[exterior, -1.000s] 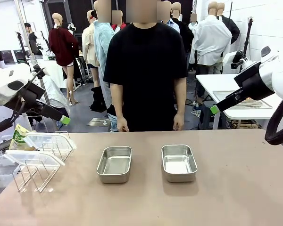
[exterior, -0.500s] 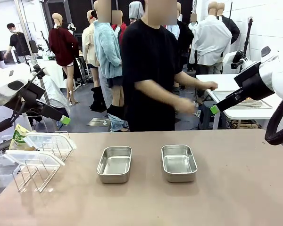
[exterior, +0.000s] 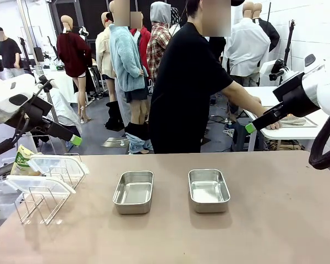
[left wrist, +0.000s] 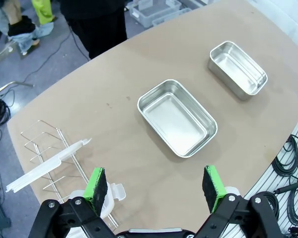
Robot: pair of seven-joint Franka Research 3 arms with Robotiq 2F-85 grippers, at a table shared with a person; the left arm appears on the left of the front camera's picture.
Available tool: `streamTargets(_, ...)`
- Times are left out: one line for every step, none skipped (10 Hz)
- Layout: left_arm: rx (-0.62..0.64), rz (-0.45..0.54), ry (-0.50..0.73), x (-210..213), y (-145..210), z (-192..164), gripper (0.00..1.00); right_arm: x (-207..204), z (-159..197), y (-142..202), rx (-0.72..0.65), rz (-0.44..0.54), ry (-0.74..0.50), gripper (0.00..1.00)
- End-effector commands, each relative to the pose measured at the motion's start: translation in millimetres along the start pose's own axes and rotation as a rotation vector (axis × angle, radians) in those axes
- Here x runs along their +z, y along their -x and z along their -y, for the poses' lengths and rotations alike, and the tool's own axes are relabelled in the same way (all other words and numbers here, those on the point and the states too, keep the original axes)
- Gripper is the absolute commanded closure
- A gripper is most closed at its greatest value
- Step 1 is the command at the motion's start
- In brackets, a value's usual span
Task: Place the bread in airtight containers.
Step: Lift both Airtight Container.
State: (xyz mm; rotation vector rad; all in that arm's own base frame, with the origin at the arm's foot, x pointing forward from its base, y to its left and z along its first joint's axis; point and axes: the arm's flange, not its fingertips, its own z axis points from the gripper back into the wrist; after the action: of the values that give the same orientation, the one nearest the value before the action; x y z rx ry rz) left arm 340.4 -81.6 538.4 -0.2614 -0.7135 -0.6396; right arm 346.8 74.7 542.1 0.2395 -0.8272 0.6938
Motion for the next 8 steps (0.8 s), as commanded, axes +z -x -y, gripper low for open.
streamTargets(-0.009,-0.001,0.000,0.4,0.8,-2.2,0.00,-0.8,-0.4,0.1,-0.002,0.001,-0.007,0.00)
streamTargets(-0.009,-0.001,0.000,0.4,0.8,-2.2,0.00,-0.8,-0.4,0.1,-0.002,0.001,-0.007,0.00)
streamTargets(-0.009,-0.001,0.000,0.4,0.8,-2.2,0.00,-0.8,-0.4,0.1,-0.002,0.001,-0.007,0.00)
streamTargets(-0.009,-0.001,0.000,0.4,0.8,-2.2,0.00,-0.8,-0.4,0.1,-0.002,0.001,-0.007,0.00)
streamTargets(-0.009,-0.001,0.000,0.4,0.8,-2.2,0.00,-0.8,-0.4,0.1,-0.002,0.001,-0.007,0.00)
streamTargets(-0.009,-0.001,0.000,0.4,0.8,-2.2,0.00,-0.8,-0.4,0.1,-0.002,0.001,-0.007,0.00)
streamTargets(-0.009,-0.001,0.000,0.4,0.8,-2.2,0.00,-0.8,-0.4,0.1,-0.002,0.001,-0.007,0.00)
streamTargets(-0.009,-0.001,0.000,0.4,0.8,-2.2,0.00,-0.8,-0.4,0.1,-0.002,0.001,-0.007,0.00)
